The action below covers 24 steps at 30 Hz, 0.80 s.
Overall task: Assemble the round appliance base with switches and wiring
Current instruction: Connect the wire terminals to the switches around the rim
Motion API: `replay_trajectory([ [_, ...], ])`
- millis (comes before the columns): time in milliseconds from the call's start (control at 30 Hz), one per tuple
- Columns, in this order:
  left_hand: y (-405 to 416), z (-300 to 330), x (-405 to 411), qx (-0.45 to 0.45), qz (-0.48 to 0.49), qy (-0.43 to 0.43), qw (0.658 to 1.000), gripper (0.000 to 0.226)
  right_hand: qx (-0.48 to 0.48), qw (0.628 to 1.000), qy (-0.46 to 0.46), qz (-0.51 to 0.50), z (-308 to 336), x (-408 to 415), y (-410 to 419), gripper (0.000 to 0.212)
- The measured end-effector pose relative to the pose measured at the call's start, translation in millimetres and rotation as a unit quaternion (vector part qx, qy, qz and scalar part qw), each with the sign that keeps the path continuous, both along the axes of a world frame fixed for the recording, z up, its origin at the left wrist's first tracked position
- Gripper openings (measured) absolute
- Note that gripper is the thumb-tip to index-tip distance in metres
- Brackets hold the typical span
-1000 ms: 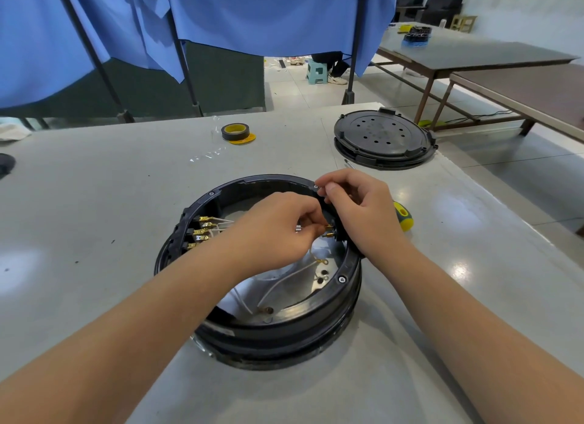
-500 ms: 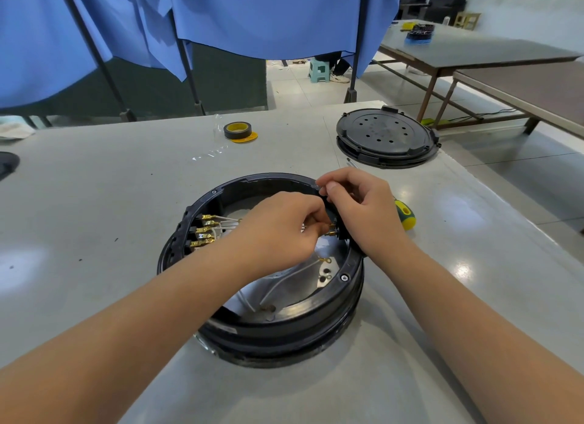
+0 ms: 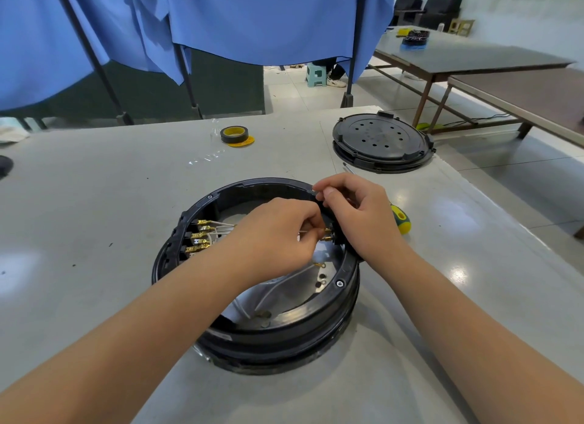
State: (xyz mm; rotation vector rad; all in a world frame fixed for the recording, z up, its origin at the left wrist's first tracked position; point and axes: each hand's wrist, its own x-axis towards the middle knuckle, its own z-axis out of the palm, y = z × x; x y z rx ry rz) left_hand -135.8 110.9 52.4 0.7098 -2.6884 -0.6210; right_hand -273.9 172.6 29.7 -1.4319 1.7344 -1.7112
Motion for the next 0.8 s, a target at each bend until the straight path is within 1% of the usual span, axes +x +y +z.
replay_trajectory([
  [267,-1.4,3.4,3.2,-0.015,0.007,-0.009,1.0,0.012,0.007,1.0,-0.004,-0.002,2.7,2.1,1.9,0.027],
  [367,-5.1,8.1,6.1,0.009,0.017,-0.004,1.0,0.012,0.01,1.0,-0.009,-0.004,2.7,1.8,1.5,0.026],
  [433,-8.0,11.1,10.1,0.022,0.027,0.016,0.999,0.012,0.009,1.0,-0.01,-0.006,3.6,2.3,1.2,0.027],
  [533,-15.0,10.7,22.5,0.027,0.054,0.073,0.995,0.012,0.009,1.0,-0.005,-0.007,3.2,2.0,1.4,0.028],
  [600,-22.3,9.5,36.3,0.035,0.093,0.113,0.989,0.017,0.012,1.0,-0.002,-0.01,3.1,1.4,1.8,0.029],
  [700,-36.3,8.6,62.7,0.052,0.18,0.205,0.961,0.022,0.021,1.0,0.0,-0.009,3.6,1.3,-0.3,0.028],
  [800,-43.5,6.9,89.4,0.065,0.257,0.29,0.919,0.017,0.008,0.999,-0.027,-0.024,12.0,-3.1,1.0,0.027],
])
